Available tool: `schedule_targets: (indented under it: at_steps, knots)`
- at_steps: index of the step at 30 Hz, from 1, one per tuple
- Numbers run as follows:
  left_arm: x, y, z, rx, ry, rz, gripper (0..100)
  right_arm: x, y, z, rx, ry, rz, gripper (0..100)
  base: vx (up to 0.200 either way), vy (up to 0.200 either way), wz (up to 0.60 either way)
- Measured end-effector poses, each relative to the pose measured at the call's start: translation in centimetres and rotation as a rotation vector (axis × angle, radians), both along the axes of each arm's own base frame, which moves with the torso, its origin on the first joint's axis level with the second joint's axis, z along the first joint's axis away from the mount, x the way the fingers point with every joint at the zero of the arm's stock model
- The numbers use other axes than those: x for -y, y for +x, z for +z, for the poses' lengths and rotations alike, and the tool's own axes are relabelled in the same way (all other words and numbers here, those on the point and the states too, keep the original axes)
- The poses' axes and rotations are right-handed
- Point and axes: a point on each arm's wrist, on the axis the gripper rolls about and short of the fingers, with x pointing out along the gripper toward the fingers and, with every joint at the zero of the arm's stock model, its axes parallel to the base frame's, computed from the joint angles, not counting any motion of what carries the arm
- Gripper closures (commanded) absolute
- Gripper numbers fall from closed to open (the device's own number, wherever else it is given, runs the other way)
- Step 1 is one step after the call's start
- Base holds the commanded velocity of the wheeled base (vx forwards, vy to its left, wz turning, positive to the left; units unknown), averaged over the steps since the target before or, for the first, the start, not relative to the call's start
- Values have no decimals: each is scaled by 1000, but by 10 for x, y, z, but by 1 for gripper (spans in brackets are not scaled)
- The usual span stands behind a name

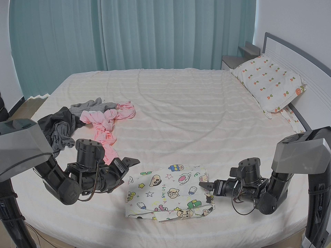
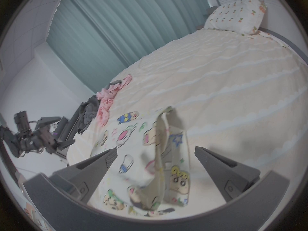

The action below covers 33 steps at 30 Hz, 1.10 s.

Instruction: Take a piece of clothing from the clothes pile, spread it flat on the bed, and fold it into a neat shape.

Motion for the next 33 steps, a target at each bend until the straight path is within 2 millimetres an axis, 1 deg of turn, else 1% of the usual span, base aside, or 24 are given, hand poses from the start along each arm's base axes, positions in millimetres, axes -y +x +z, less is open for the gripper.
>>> schedule_targets:
  at_steps: [6, 14, 15, 21, 33]
  knots:
    - [-1, 0, -4, -15, 4, 3, 0, -13, -8, -5, -20, 10, 82, 0, 0, 0, 0]
    - [-2, 1, -6, -18, 4, 7, 0, -19, -11, -7, -45, 42, 198, 0, 0, 0, 0]
    - [-2, 1, -6, -18, 5, 8, 0, -19, -11, -7, -49, 48, 211, 100, 0, 0, 0]
    - [-3, 1, -6, -19, 5, 10, 0, -16, -11, -7, -50, 55, 216, 100, 0, 0, 0]
    - [-4, 1, -6, -19, 7, 13, 0, -2, -31, -1, -103, 52, 232, 100, 0, 0, 0]
